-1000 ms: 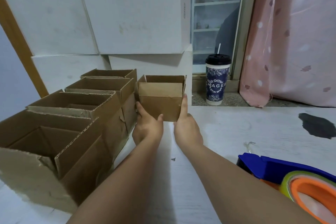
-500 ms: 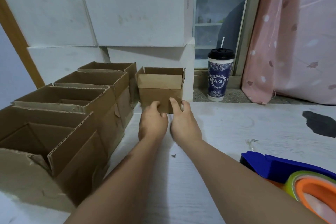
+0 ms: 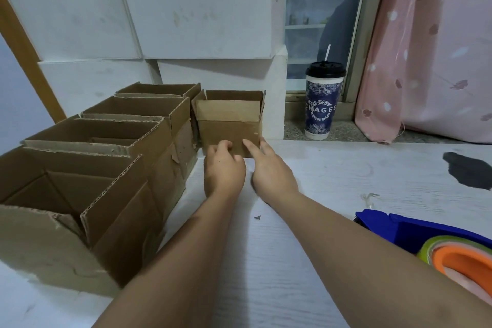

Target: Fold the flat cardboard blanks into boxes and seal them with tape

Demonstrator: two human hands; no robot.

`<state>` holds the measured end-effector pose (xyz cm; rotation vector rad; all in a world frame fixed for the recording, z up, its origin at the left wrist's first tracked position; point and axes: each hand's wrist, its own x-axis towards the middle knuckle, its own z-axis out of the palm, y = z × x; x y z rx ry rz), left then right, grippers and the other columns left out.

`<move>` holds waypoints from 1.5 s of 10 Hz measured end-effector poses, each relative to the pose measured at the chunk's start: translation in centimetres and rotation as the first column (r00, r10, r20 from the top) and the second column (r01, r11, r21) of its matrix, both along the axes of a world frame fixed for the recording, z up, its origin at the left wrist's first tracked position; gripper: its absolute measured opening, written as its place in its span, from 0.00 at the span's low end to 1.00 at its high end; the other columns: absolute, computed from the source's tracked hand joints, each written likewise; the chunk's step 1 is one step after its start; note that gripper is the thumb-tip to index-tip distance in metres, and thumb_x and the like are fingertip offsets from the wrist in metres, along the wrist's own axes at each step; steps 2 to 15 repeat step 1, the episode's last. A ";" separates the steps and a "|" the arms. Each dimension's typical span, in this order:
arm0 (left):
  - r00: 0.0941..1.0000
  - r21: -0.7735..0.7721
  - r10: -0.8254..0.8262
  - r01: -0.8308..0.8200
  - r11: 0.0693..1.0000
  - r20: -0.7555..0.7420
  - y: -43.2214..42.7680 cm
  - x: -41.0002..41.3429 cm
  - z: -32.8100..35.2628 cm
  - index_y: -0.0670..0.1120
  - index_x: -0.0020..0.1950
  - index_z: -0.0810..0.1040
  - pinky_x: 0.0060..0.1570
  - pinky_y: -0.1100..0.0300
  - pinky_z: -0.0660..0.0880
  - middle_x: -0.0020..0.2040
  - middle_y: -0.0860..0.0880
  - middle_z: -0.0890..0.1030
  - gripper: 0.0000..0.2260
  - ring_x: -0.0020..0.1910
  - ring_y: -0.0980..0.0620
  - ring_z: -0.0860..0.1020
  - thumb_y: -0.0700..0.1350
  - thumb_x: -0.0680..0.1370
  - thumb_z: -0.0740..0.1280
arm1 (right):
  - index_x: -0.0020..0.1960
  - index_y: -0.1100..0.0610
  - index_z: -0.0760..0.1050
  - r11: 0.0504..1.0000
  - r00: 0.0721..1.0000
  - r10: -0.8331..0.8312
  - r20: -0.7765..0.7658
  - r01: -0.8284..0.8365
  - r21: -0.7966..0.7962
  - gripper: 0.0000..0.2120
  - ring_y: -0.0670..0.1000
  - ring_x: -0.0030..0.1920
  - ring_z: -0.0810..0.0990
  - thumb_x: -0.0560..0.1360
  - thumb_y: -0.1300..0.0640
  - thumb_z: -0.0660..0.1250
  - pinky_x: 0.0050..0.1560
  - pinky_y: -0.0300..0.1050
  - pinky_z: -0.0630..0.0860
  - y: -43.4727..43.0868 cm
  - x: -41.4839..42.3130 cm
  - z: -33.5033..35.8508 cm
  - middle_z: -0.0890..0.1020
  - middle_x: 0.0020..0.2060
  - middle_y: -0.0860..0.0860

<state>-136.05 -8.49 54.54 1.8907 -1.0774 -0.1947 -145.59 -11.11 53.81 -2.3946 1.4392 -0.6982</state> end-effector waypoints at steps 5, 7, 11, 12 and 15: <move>1.000 -0.088 0.003 -0.004 0.996 -0.008 0.4 0.3 0.0 0.48 0.58 0.75 0.45 0.63 0.64 0.60 0.50 0.72 0.12 0.46 0.56 0.69 0.40 0.77 0.59 | 0.65 0.53 0.65 0.999 1.000 -0.019 0.024 0.020 -0.037 0.22 0.59 0.65 0.68 0.73 0.69 0.55 0.53 0.50 0.70 0.5 0.2 0.3 0.51 0.78 0.51; 1.000 -0.088 0.003 -0.004 0.996 -0.008 0.4 0.3 0.0 0.48 0.58 0.75 0.45 0.63 0.64 0.60 0.50 0.72 0.12 0.46 0.56 0.69 0.40 0.77 0.59 | 0.65 0.53 0.65 0.999 1.000 -0.019 0.024 0.020 -0.037 0.22 0.59 0.65 0.68 0.73 0.69 0.55 0.53 0.50 0.70 0.5 0.2 0.3 0.51 0.78 0.51; 1.000 -0.088 0.003 -0.004 0.996 -0.008 0.4 0.3 0.0 0.48 0.58 0.75 0.45 0.63 0.64 0.60 0.50 0.72 0.12 0.46 0.56 0.69 0.40 0.77 0.59 | 0.65 0.53 0.65 0.999 1.000 -0.019 0.024 0.020 -0.037 0.22 0.59 0.65 0.68 0.73 0.69 0.55 0.53 0.50 0.70 0.5 0.2 0.3 0.51 0.78 0.51; 1.000 -0.088 0.003 -0.004 0.996 -0.008 0.4 0.3 0.0 0.48 0.58 0.75 0.45 0.63 0.64 0.60 0.50 0.72 0.12 0.46 0.56 0.69 0.40 0.77 0.59 | 0.65 0.53 0.65 0.999 1.000 -0.019 0.024 0.020 -0.037 0.22 0.59 0.65 0.68 0.73 0.69 0.55 0.53 0.50 0.70 0.5 0.2 0.3 0.51 0.78 0.51; 1.000 -0.088 0.003 -0.004 0.996 -0.008 0.4 0.3 0.0 0.48 0.58 0.75 0.45 0.63 0.64 0.60 0.50 0.72 0.12 0.46 0.56 0.69 0.40 0.77 0.59 | 0.65 0.53 0.65 0.999 1.000 -0.019 0.024 0.020 -0.037 0.22 0.59 0.65 0.68 0.73 0.69 0.55 0.53 0.50 0.70 0.5 0.2 0.3 0.51 0.78 0.51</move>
